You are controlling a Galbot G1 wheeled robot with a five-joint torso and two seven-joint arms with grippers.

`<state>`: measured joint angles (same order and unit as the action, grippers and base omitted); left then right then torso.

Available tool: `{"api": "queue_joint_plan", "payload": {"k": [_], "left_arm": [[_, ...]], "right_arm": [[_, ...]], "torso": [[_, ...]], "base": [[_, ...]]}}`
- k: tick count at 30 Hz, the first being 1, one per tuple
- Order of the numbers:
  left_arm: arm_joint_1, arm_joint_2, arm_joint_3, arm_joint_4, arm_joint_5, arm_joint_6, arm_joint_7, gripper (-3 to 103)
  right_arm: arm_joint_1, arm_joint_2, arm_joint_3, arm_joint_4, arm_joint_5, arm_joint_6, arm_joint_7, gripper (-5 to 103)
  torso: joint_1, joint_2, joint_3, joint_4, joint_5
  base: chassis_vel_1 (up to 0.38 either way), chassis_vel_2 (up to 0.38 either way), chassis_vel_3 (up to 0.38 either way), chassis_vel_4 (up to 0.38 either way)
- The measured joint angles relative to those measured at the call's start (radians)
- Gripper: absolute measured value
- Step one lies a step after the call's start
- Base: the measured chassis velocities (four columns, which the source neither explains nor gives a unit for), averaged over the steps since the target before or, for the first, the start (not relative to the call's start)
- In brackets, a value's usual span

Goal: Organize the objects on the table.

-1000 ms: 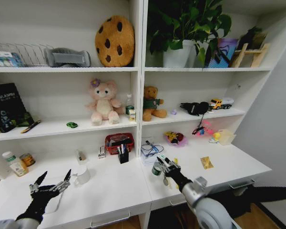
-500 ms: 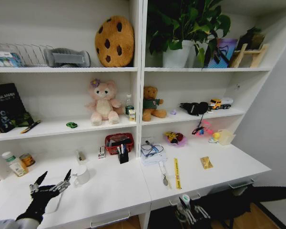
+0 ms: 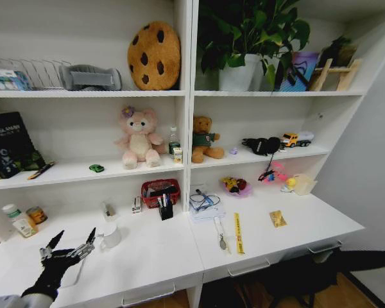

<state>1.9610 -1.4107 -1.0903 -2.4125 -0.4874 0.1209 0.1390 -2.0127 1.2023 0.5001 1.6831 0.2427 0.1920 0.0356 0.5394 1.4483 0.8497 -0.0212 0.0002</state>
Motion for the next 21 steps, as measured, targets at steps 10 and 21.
{"api": "queue_joint_plan", "payload": {"k": [10, 21], "left_arm": [[0.0, 0.0, 0.0, 0.0, 0.0, 0.0, 0.0, 100], [0.0, 0.0, 0.0, 0.0, 0.0, 0.0, 0.0, 100]], "right_arm": [[0.31, 0.048, -0.03, -0.381, -0.13, 0.05, -0.029, 30], [0.553, 0.09, -0.072, -0.659, -0.279, 0.222, 0.014, 30]], "torso": [[0.0, 0.0, 0.0, -0.0004, -0.0002], [0.0, 0.0, 0.0, 0.0002, -0.0001]], "base": [[0.0, 0.0, 0.0, 0.0], [0.0, 0.0, 0.0, 0.0]]}}
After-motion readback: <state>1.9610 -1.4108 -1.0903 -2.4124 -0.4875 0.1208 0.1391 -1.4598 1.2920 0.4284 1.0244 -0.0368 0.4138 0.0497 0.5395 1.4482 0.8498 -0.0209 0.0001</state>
